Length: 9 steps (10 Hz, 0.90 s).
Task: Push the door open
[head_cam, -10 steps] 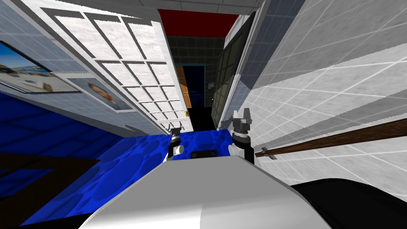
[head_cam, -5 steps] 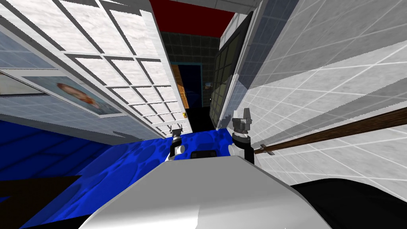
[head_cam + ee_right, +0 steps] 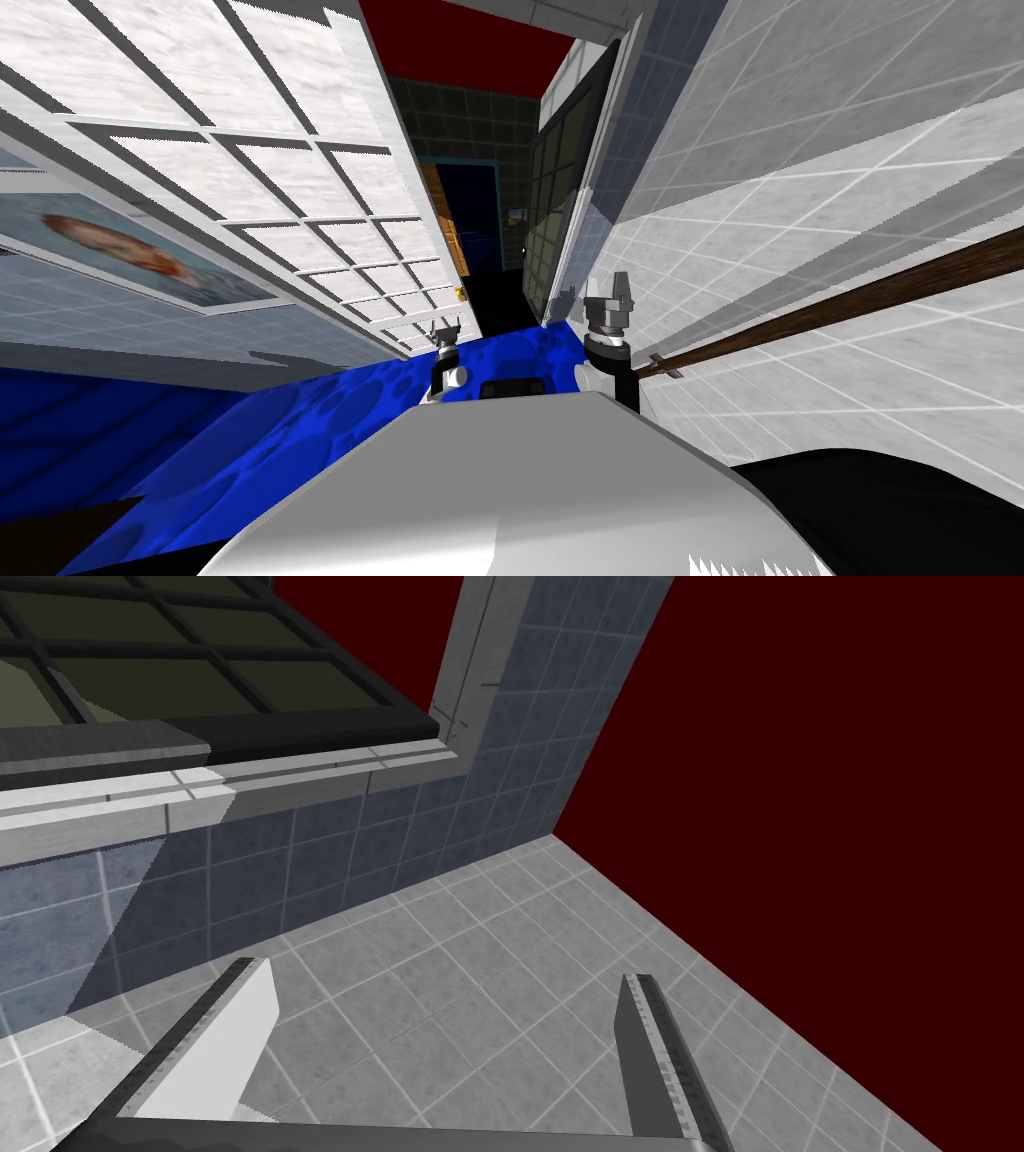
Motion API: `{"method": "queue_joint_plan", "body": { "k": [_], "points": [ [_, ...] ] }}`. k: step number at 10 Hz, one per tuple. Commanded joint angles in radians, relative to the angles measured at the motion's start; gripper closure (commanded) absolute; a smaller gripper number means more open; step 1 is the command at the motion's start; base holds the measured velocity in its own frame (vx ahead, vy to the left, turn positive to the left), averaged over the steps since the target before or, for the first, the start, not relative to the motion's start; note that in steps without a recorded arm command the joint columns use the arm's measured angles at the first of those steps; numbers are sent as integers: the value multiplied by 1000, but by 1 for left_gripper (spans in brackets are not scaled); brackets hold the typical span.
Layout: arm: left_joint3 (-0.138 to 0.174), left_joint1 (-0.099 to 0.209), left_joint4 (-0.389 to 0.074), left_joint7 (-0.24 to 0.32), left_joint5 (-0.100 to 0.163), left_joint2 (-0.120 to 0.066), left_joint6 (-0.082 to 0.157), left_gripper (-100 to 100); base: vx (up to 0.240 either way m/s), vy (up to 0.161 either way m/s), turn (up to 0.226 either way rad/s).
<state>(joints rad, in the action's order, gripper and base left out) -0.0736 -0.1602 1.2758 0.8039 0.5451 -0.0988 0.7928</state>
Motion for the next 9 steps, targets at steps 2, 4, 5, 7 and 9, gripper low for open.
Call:
{"method": "queue_joint_plan", "body": {
  "k": [2,4,5,7,9],
  "points": [
    [-5,26,-72,49,31,0,16,-100,59,93,-150],
    [-9,44,-124,82,54,0,27,-100,45,92,-153],
    [-12,52,-148,98,64,1,32,-100,58,87,-140],
    [-16,68,-194,129,85,2,42,-100,42,95,-127],
    [-20,84,-241,159,105,4,52,-100,34,90,-134]
  ]
}}
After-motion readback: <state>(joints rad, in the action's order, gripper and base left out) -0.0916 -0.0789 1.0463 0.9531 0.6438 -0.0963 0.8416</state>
